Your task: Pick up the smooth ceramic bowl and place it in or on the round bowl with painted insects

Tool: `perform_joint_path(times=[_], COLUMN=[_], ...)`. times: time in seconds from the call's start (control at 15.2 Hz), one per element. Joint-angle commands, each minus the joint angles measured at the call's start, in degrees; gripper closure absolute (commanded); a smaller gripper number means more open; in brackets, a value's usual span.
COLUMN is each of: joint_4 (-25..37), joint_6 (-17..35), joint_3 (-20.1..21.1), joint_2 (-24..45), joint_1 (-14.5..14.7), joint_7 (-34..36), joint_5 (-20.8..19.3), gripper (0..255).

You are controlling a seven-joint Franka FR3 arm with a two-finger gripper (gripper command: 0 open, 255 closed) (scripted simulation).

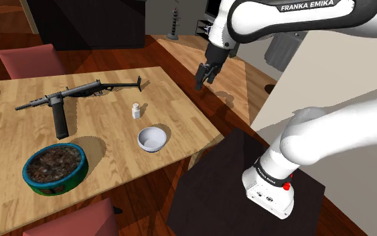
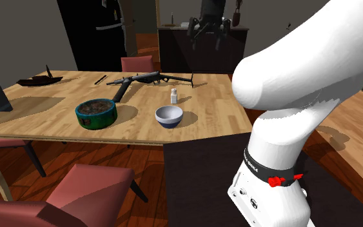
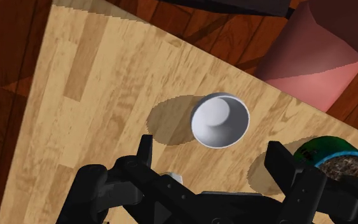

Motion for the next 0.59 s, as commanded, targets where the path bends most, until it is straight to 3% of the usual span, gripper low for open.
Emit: perform_joint_path(times=[0.0,0.53], joint_4=[-1.29,-3.07], joint_6=[4.78,22.86], joint_3=[0.81,2.6], joint_2=[3.28,19.47], joint_1=[0.28,0.68], joint_7=[0.6,1.16], joint_5=[0.77,2.91], gripper=[0,0])
